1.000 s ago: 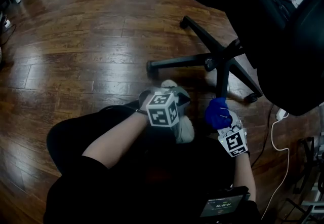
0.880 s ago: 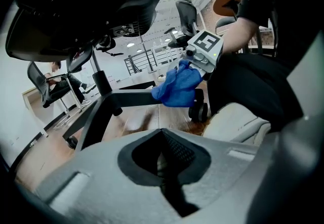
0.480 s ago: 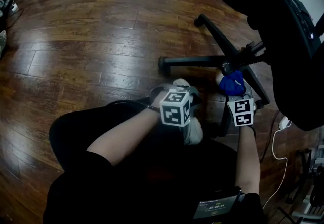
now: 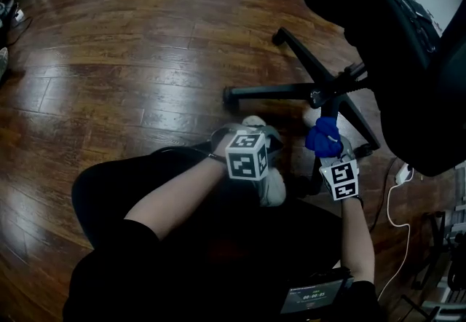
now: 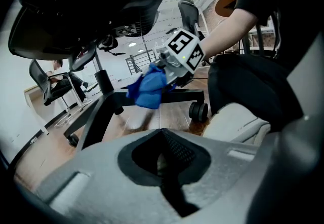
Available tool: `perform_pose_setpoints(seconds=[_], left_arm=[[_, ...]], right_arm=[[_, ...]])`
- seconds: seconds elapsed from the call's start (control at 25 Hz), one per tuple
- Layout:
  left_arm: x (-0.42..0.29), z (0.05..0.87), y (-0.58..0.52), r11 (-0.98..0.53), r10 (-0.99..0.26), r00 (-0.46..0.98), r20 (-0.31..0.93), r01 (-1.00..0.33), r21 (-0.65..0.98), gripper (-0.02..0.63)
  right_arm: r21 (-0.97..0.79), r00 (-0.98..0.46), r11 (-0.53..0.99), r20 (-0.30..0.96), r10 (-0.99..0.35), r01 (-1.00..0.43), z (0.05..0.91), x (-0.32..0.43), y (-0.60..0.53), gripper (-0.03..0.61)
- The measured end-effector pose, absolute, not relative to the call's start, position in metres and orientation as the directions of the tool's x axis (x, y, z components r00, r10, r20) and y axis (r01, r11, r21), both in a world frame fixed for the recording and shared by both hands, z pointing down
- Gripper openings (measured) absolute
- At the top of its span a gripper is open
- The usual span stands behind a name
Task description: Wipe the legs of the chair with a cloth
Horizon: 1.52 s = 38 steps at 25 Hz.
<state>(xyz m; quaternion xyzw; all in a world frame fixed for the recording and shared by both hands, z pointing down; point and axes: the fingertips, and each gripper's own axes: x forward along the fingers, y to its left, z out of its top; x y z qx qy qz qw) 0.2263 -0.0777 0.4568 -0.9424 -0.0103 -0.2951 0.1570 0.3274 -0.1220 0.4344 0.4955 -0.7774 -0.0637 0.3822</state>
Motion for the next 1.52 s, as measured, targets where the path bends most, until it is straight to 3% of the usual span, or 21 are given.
perform_pose_setpoints(seconds=[0.2,0.56,1.52], left_arm=[[0.226,0.459,-0.078,-0.948,-0.085,0.823,0.562,0.107,-0.301,0.000],[0.226,0.457,-0.078,-0.951,-0.081,0.828,0.555,0.104,-0.292,0.000],[0.230,0.453,-0.076,-0.957,-0.005,0.835,0.550,0.156,-0.246,0.000]], right_arm=[[0.420,-0.348,0.634,0.577,-0.739,-0.649,0.454,0.307,-0.049,0.095],[0.482,-0.338,0.635,0.566,-0.752,-0.603,0.459,0.302,-0.033,0.097],[0.585,-0.088,0.391,0.477,-0.874,-0.710,0.410,0.351,-0.217,0.104]])
